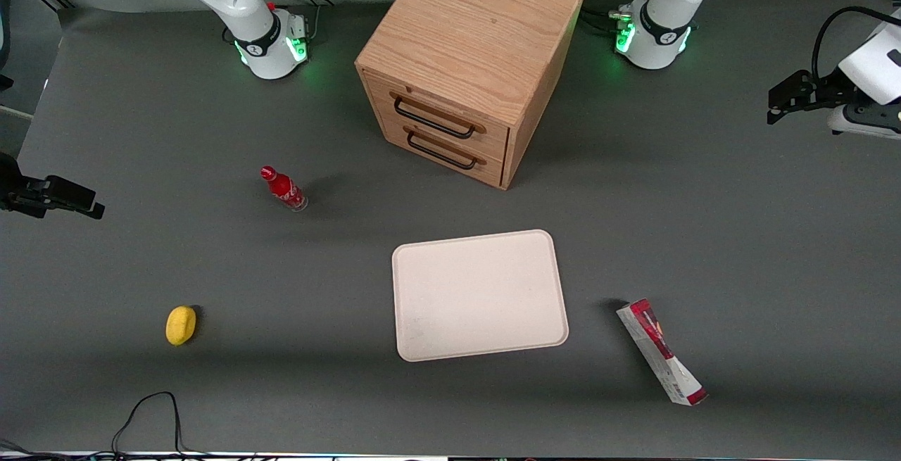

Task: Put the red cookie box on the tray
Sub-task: 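Move the left gripper down toward the red-and-white cookie box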

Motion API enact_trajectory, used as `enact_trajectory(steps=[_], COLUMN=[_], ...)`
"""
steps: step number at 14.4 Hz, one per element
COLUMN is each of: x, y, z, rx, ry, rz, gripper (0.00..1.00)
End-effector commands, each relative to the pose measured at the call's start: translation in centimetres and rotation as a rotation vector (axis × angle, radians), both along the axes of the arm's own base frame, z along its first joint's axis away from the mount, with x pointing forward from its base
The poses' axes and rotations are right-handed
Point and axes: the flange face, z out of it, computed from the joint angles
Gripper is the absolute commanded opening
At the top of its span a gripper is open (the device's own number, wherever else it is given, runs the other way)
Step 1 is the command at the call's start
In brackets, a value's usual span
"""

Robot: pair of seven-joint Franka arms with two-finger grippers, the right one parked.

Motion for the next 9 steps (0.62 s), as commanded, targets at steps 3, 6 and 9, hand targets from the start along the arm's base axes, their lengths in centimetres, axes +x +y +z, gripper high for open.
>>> enact_trajectory(steps=[3,6,9], x=[-0.1,2.0,5.7], y=[0.2,0.4,-0.7], z=[0.3,-1.1,-1.4], rx=[0.009,0.047,0.039], ry=[-0.022,-0.054,-0.036], rz=[-0.021,-0.042,-0.023], gripper=[1.00,1.00,1.00])
